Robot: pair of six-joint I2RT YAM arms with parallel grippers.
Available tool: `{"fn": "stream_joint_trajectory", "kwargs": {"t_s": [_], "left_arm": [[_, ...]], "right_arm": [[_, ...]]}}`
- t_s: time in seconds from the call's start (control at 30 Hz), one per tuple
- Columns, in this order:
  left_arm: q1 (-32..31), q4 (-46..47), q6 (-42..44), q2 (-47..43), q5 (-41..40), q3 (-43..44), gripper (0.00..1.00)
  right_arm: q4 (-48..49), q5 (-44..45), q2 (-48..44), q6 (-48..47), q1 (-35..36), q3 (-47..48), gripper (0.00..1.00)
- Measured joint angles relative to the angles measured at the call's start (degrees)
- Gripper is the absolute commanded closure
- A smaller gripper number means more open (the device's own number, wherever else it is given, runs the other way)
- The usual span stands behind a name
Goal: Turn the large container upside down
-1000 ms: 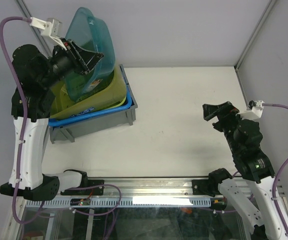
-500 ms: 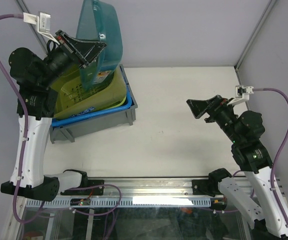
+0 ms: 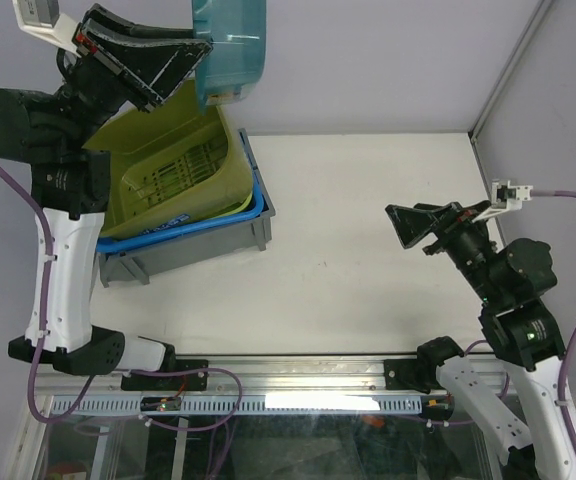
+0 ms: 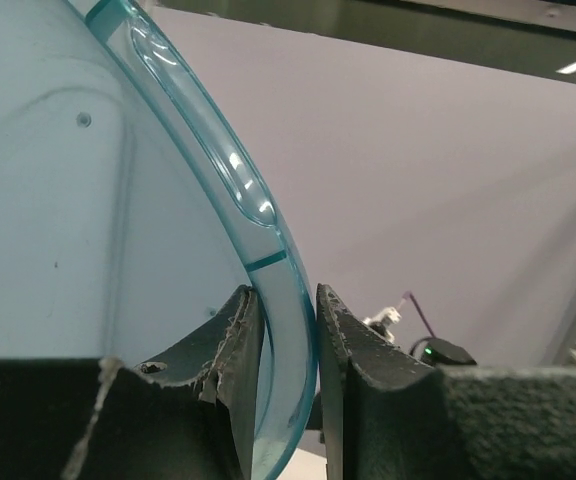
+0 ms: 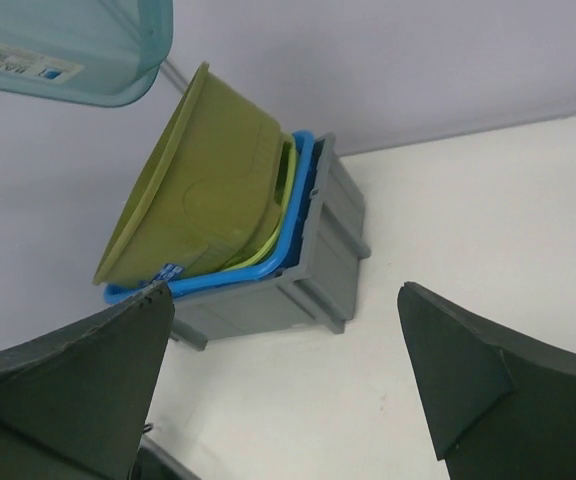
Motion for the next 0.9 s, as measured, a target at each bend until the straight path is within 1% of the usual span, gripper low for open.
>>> {"fn": "stream_joint_trajectory", "kwargs": {"t_s": [0.1, 0.23, 0.37, 0.53, 0.67, 0.77, 0.83, 0.9], "left_arm": [[-2.32, 2.89, -2.49, 1.66, 1.88, 1.88, 1.00], [-9.03, 5.27, -3.61, 7.30, 4.42, 5.86, 1.00], [-15.47, 2.14, -0.44, 14.03, 4.76, 8.35, 1.00], [-20.70, -4.55, 4.26, 20.28, 4.59, 5.44, 1.00], [-22.40, -11.89, 8.90, 25.83, 4.44, 5.18, 1.00], [-22.73, -15.08, 10.32, 29.97, 4.17, 5.18, 1.00], [-22.77, -14.62, 9.51, 31.71, 3.93, 4.59, 1.00], [-22.77, -11.47, 6.29, 32.06, 2.97, 1.62, 1.00]], "right_arm": [[-5.38, 4.24, 0.52, -4.33, 0.00, 5.16, 0.01], [-9.86, 14.05, 1.49, -9.94, 0.00, 13.05, 0.01], [-12.41, 25.83, 1.66, -13.81, 0.00, 18.64, 0.01], [-14.03, 37.42, 0.98, -16.55, 0.00, 20.31, 0.01], [-19.10, 44.35, 3.76, -17.00, 0.00, 23.21, 0.01], [-20.87, 46.62, 5.57, -16.98, 0.00, 23.12, 0.01], [-21.68, 47.98, 5.95, -16.96, 0.00, 21.51, 0.01], [-22.43, 49.57, 5.97, -16.79, 0.00, 19.91, 0.01]]}}
